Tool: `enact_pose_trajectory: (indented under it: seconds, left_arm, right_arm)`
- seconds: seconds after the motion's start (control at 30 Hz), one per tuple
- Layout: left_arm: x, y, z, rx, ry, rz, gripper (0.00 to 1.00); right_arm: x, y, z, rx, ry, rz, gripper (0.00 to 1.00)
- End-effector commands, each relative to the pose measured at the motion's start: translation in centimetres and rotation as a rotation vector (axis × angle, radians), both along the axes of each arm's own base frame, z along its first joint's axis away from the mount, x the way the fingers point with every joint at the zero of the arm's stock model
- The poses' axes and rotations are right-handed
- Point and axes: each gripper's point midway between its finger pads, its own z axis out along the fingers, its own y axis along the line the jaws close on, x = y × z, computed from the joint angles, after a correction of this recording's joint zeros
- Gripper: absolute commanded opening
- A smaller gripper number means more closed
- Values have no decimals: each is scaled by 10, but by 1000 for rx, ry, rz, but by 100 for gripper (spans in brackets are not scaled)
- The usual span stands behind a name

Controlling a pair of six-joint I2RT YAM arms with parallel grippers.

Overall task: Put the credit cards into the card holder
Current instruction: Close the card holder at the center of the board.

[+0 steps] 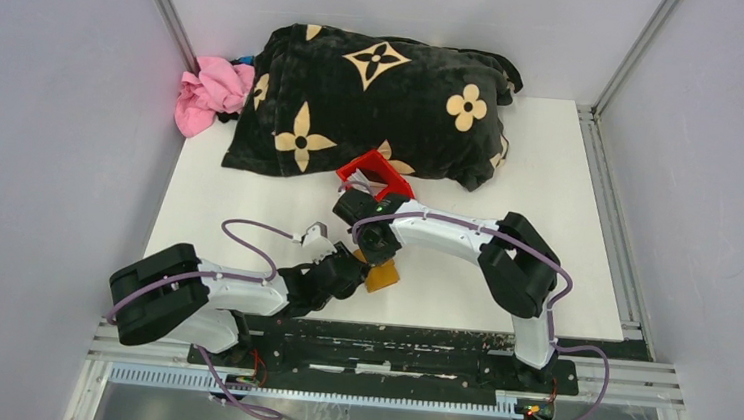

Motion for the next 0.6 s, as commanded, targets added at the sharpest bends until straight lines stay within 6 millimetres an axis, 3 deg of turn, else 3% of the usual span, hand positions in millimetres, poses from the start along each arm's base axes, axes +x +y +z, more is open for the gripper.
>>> enact_pose_trajectory:
  seconds: [0.0, 0.57]
  left_arm:
    - [-15, 13, -25, 125, 58, -66, 43]
    - [-19, 17, -31, 136, 75, -64, 43]
  right_arm:
    - [7, 17, 5, 46, -28, 6, 7]
    - [14, 16, 4, 71, -22, -16, 7]
